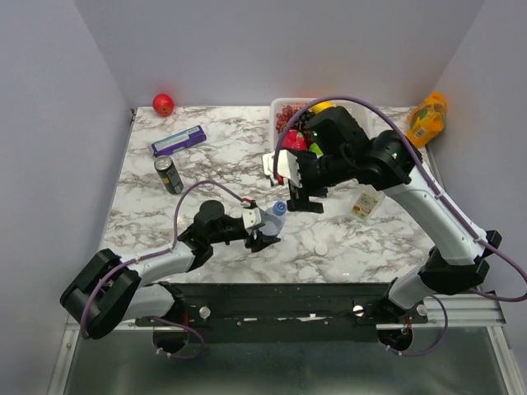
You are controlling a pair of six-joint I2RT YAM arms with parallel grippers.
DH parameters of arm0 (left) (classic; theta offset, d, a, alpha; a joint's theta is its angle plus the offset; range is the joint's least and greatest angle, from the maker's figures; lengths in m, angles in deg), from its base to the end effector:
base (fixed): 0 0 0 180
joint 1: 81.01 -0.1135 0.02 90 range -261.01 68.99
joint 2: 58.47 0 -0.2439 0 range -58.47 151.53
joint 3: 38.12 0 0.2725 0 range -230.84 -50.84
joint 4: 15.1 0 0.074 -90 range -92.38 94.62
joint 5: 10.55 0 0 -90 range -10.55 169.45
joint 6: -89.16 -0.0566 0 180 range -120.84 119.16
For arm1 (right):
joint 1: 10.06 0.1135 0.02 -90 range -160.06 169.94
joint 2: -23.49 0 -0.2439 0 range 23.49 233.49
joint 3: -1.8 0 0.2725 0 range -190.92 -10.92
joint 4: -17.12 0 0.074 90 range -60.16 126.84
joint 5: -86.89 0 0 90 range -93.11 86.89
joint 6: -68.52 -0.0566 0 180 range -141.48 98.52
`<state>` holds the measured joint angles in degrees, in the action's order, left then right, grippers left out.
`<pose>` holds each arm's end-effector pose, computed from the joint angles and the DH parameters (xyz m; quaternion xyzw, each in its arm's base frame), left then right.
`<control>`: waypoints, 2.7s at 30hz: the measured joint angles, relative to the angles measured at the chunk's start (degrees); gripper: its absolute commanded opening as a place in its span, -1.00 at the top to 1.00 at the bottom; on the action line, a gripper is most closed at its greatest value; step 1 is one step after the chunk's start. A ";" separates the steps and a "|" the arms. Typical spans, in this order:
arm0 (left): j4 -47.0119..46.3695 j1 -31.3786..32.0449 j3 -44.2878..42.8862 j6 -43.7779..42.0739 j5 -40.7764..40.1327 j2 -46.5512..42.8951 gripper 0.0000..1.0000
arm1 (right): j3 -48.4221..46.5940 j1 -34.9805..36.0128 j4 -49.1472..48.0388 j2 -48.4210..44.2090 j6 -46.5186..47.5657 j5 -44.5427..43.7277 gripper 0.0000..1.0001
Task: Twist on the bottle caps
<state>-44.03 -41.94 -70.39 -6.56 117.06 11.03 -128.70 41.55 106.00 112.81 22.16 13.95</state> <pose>0.1872 -0.1965 0.1599 0.4677 0.5817 -0.4112 0.5232 0.1785 0.2521 0.4421 -0.7174 0.5821 0.1628 0.3463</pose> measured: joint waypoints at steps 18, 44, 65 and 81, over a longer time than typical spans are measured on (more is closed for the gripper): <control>10.54 0.00 -4.35 -9.18 2.62 -1.14 1.00 | 5.79 2.08 0.33 2.69 13.44 10.84 -0.54; 8.55 0.00 -4.37 -8.15 2.60 -1.14 1.00 | 8.76 1.97 0.20 4.24 10.10 6.99 -0.08; 8.24 0.15 -3.78 -6.64 -2.69 -1.01 1.00 | 7.28 -2.71 -1.31 7.58 -1.86 8.52 0.37; 5.51 4.35 -2.73 -6.95 -24.15 -0.15 1.00 | 2.86 -8.17 -1.62 13.75 -23.89 8.26 0.99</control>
<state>-38.52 -37.59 -73.13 -13.51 92.91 10.87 -125.83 33.38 104.39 126.56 -1.73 22.21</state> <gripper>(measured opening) 0.699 0.436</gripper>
